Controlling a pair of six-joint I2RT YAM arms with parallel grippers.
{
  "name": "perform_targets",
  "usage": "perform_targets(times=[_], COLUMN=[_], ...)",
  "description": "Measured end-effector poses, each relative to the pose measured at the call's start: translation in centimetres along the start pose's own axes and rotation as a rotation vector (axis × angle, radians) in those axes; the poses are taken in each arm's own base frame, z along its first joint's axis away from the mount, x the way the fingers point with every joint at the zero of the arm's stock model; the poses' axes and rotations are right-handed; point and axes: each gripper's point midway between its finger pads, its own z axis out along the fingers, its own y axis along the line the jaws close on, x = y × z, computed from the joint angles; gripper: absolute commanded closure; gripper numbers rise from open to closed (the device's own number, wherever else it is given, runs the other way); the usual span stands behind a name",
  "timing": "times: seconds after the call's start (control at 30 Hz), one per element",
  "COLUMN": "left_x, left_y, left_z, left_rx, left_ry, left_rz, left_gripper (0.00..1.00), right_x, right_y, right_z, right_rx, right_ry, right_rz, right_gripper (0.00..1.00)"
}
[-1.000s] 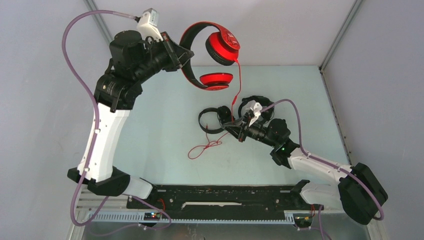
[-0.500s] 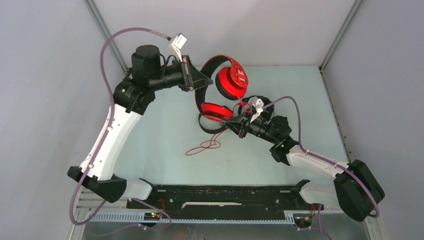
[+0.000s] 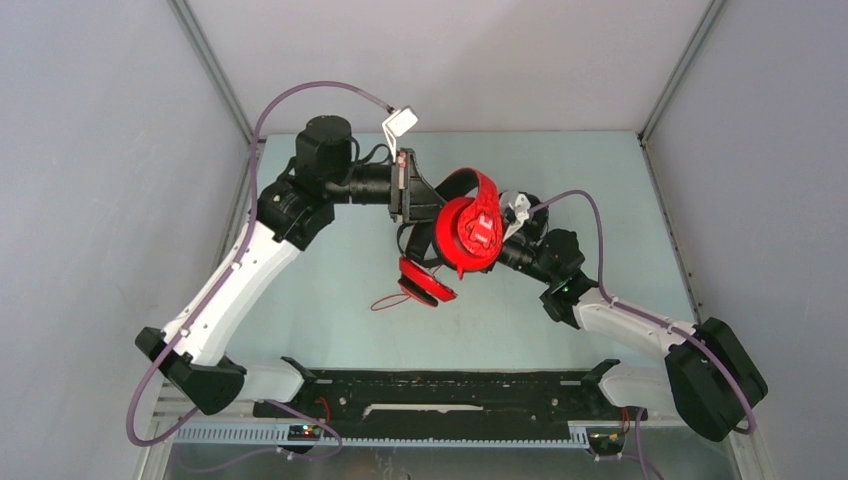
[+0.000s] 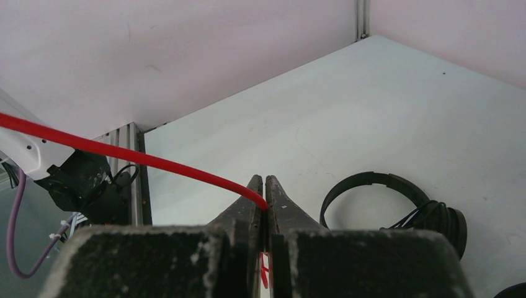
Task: Wrap the headphones
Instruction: Wrap the headphones cable around the headphones.
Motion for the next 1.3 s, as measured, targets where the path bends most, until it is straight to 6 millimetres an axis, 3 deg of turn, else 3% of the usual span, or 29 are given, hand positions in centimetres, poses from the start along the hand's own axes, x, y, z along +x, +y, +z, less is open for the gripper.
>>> perform_targets(times=[0.2,0.4,0.63,0.83,1.07,1.3], left_x=[3.0,6.6,9.7,9.7,8.9,6.6], left_y=[0.5,4.2,8.3,11.4,14.6,16.9], left_z=[-0.5,-1.7,-3.6,-6.0,-8.1,-10.0], left_rx=[-0.012,-0.195,-0.451,-0.660,-0.878,-1.106], left_ry=[0.106,0.226,0.380,0.439,0.481,0.470], left_rz=[0.046,0.093,0.268,0.360,0.424,0.452], left_gripper=[1.00,1.00,1.00,1.00,1.00,1.00], right_x=[-0.9,-2.6,-6.0,-7.9,-8.7,-9.1], right_y=[-1.5,-3.7,-5.4,-4.9,-3.4,-0.9], right_z=[-0.6,-2.2,-3.7,-4.0,-4.0,-3.8], right_rx=[0.032,0.096,0.160,0.162,0.135,0.080], right_ry=[-0.017,-0.046,-0.062,-0.015,0.071,0.151], right_rz=[0.001,0.007,0.008,0.017,0.069,0.191], right_gripper=[1.00,1.00,1.00,1.00,1.00,1.00])
